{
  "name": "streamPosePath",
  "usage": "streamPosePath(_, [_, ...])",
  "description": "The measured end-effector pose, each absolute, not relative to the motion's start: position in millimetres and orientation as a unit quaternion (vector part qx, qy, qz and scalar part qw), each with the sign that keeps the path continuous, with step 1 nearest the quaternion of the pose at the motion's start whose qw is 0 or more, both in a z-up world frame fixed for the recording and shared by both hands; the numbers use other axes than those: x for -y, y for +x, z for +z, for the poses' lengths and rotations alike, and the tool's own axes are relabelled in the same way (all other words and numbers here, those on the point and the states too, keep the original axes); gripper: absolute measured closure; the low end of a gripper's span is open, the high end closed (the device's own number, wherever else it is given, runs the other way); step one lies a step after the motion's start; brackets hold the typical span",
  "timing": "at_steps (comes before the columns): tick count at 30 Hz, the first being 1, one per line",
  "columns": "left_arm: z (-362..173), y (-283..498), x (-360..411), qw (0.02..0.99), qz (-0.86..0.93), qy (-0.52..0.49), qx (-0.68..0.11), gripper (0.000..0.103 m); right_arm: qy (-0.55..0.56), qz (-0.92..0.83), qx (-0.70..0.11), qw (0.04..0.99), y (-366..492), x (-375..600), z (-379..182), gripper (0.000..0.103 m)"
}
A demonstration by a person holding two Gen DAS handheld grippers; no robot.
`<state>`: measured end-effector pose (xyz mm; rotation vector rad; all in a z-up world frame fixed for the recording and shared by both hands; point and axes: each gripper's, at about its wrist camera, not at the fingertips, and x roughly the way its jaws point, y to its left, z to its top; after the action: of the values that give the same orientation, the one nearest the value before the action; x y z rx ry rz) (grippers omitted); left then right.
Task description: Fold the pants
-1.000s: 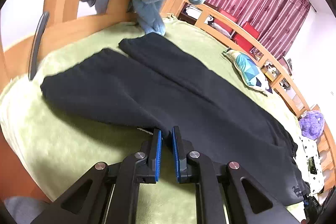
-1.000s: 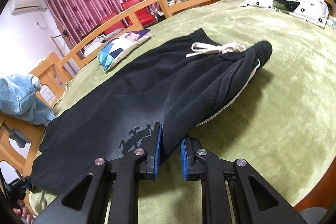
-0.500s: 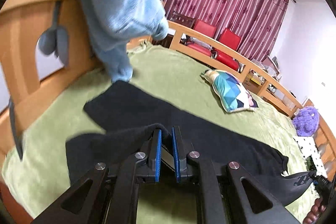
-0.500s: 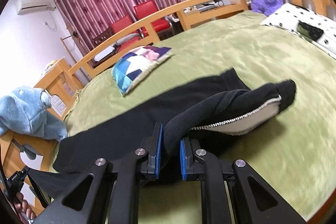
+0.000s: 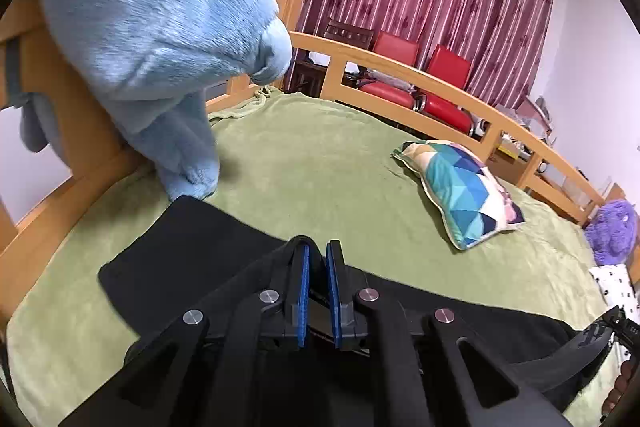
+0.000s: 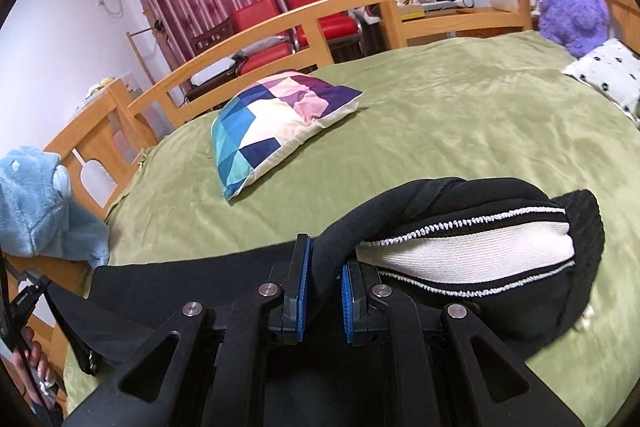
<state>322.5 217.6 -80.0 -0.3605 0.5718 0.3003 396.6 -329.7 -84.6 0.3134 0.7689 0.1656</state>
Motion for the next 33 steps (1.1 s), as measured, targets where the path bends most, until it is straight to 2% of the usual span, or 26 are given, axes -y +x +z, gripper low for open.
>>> streamPosePath(9, [-121, 392, -220, 0.927, 0.17, -0.164, -0.291, 0.094, 0.151, 0.072, -0.391, 0.905, 476, 319, -142, 0.089])
streamPosePath(12, [-144, 406, -220, 0.917, 0.178, -0.164, -0.318, 0.094, 0.14, 0.062, -0.45, 0.88, 491, 313, -183, 0.081])
streamPosePath(13, [-151, 407, -219, 0.914, 0.176, -0.164, -0.327, 0.091, 0.132, 0.061, -0.463, 0.875, 491, 311, -197, 0.076])
streamPosePath(15, [-159, 406, -216, 0.908, 0.166, -0.166, -0.347, 0.074, 0.105, 0.054, -0.469, 0.876, 486, 306, -206, 0.075])
streamPosePath(16, [-162, 403, -215, 0.905, 0.161, -0.168, -0.357, 0.055, 0.086, 0.051, -0.469, 0.878, 481, 302, -206, 0.072])
streamPosePath(17, [-162, 398, -213, 0.904, 0.159, -0.168, -0.36, 0.042, 0.067, 0.054, -0.469, 0.879, 474, 299, -201, 0.069])
streamPosePath(18, [-160, 392, -212, 0.905, 0.157, -0.167, -0.357, 0.041, 0.058, 0.058, -0.467, 0.88, 468, 297, -196, 0.063])
streamPosePath(21, [-153, 372, -205, 0.906, 0.145, -0.164, -0.362, 0.034, 0.034, 0.055, -0.45, 0.891, 435, 294, -174, 0.054])
streamPosePath(22, [-153, 364, -203, 0.904, 0.138, -0.168, -0.367, 0.031, 0.025, 0.058, -0.445, 0.893, 418, 292, -165, 0.054])
streamPosePath(25, [-158, 341, -193, 0.898, 0.128, -0.171, -0.384, 0.03, 0.012, 0.066, -0.444, 0.894, 387, 285, -148, 0.053])
streamPosePath(29, [-177, 323, -173, 0.894, 0.152, -0.117, -0.404, 0.026, -0.012, 0.08, -0.447, 0.891, 336, 270, -125, 0.053])
streamPosePath(31, [-191, 324, -164, 0.888, 0.163, -0.085, -0.42, 0.026, -0.027, 0.076, -0.434, 0.897, 310, 265, -116, 0.046])
streamPosePath(33, [-200, 328, -157, 0.887, 0.159, -0.064, -0.429, 0.026, -0.039, 0.068, -0.416, 0.906, 282, 265, -112, 0.043])
